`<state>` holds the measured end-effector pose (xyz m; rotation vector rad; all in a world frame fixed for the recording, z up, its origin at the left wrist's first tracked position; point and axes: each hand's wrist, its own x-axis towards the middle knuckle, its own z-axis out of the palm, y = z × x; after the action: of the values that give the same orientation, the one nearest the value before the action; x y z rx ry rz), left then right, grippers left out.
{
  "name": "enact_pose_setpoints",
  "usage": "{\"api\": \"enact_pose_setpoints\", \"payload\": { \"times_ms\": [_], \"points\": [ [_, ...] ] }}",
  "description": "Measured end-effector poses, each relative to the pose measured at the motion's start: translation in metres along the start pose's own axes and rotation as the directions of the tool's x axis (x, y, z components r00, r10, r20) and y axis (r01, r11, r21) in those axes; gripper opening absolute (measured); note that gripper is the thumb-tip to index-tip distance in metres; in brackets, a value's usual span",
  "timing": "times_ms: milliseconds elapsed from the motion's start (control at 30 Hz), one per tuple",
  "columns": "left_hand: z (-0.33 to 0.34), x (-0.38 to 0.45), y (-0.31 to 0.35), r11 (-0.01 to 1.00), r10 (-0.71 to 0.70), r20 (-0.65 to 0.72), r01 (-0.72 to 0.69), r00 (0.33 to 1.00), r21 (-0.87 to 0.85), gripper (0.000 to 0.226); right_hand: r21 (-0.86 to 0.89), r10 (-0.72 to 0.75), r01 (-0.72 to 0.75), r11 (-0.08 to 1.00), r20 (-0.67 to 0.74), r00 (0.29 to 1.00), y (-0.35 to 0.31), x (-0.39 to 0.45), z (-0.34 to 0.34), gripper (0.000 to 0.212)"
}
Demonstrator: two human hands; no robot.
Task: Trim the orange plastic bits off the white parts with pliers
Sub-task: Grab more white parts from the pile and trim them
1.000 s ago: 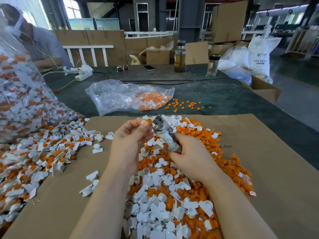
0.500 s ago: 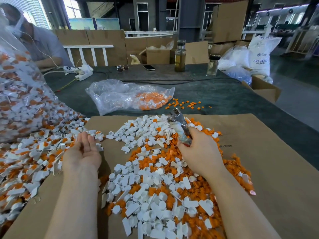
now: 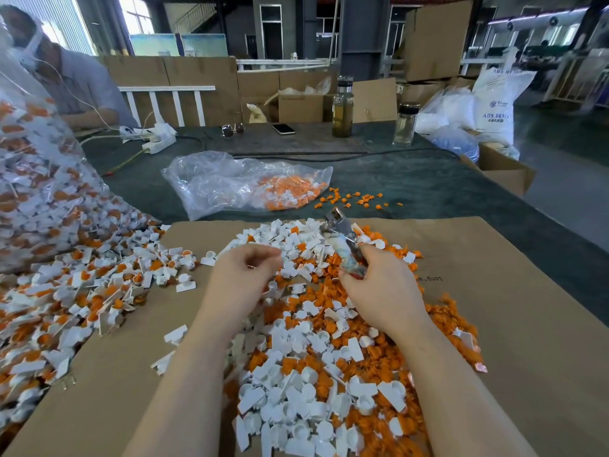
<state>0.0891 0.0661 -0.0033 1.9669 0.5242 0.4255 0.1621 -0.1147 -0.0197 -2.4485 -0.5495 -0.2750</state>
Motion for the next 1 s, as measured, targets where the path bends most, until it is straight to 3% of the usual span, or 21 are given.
{"api": "enact_pose_setpoints", "payload": {
  "times_ms": [67, 133, 233, 367, 533, 700, 900, 1000],
  "points": [
    [0.014, 0.0, -0.002, 0.962, 0.081, 0.061, -0.095, 0.995, 0.257, 0.007, -0.015, -0.029, 0.03, 0.999, 0.057, 0.998, -0.002, 0.0, 0.0, 0.026],
    [0.024, 0.002, -0.006, 0.851, 0.145, 0.073, -0.162, 0.987, 0.499, 0.016, -0.04, -0.045, 0.05, 0.998, 0.112, 0.993, -0.004, -0.002, 0.003, 0.021],
    [0.031, 0.003, -0.01, 0.731, 0.182, 0.133, -0.225, 0.974, 0.645, 0.023, -0.107, -0.051, 0.067, 0.992, 0.144, 0.988, -0.009, -0.005, 0.009, 0.023],
    [0.033, 0.007, -0.016, 0.721, 0.177, 0.174, -0.248, 0.969, 0.647, 0.024, -0.165, -0.045, 0.072, 0.984, 0.163, 0.986, -0.011, -0.007, 0.013, 0.027],
    [0.034, 0.008, -0.015, 0.751, 0.145, 0.141, -0.201, 0.979, 0.628, 0.015, -0.119, -0.045, 0.072, 0.99, 0.216, 0.975, -0.014, -0.005, 0.015, 0.016],
    [0.03, 0.003, -0.014, 0.787, 0.185, 0.163, -0.245, 0.969, 0.567, 0.012, -0.073, -0.02, 0.033, 0.997, 0.168, 0.986, -0.013, -0.004, 0.013, 0.012],
    [0.029, 0.001, -0.011, 0.86, 0.165, 0.14, -0.212, 0.976, 0.464, 0.015, 0.112, -0.01, 0.002, 0.994, 0.068, 0.998, -0.01, -0.003, 0.007, 0.011],
    [0.029, 0.002, -0.011, 0.904, 0.159, 0.086, -0.18, 0.984, 0.387, 0.015, 0.286, 0.027, -0.036, 0.957, 0.036, 0.999, -0.009, -0.002, 0.003, 0.008]
  ]
}}
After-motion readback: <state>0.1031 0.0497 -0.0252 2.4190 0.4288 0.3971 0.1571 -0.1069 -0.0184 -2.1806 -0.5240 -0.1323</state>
